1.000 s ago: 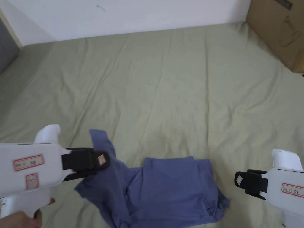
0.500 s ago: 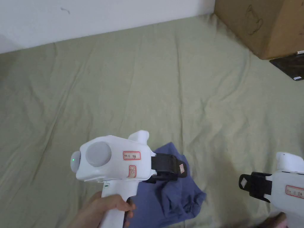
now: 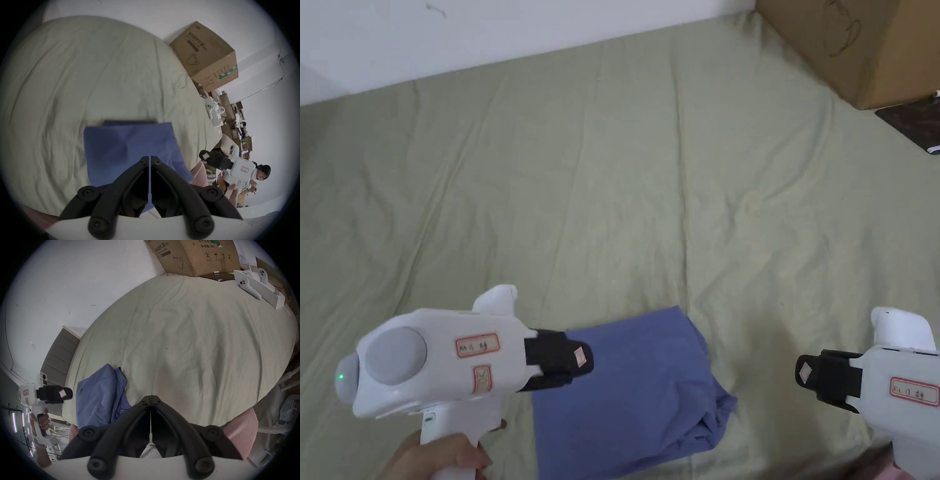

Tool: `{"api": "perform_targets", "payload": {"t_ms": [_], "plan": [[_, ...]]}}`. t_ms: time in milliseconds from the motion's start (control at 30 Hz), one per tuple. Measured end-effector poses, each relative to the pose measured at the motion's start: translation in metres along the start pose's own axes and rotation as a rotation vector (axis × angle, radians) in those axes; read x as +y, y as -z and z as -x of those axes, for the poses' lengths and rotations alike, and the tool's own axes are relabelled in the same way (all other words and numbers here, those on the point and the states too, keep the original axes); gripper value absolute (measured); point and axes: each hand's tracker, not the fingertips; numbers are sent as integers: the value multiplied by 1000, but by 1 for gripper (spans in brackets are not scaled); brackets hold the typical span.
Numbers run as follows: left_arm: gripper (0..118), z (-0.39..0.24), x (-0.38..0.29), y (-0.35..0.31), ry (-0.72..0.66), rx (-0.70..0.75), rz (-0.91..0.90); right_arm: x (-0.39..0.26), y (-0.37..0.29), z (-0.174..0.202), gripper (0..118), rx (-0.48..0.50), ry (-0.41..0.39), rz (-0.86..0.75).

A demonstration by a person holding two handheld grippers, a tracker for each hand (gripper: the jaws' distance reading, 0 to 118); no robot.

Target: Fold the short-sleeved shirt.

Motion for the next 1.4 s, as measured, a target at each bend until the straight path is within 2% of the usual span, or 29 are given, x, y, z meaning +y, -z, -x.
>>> {"api": "perform_targets", "payload": {"t_ms": [100,267,400,567,733,900,1067,1167,1300,1400], "plan": [[2,1,-10,23,-13,-56,46,1,5,4,0,6,-11,10],[2,-39,-26,83,55,-130,186,0,5,3,1,9,-16,19],[2,-62,-31,125,129,-116,266,-4,0,-5,1,-5,2,19],[2,-75,-35,154,153,-136,299,-8,-5,-13,0,-29,8,25],[2,-87,-41,153,121,-209,313,-6,-9,-12,1,-38,6,21],[2,-80,-29,118,122,-271,212,0,-8,4,0,-29,-6,11],[2,-22,-14,40,63,-237,7,13,-1,35,0,-6,-100,19],[2,19,-16,-12,-31,-177,-113,20,11,65,0,33,-171,31],[2,75,-29,-37,-150,-131,-160,24,36,104,1,99,-272,72],[2,97,-44,-45,-202,-130,-166,20,62,131,0,77,-355,119]]}}
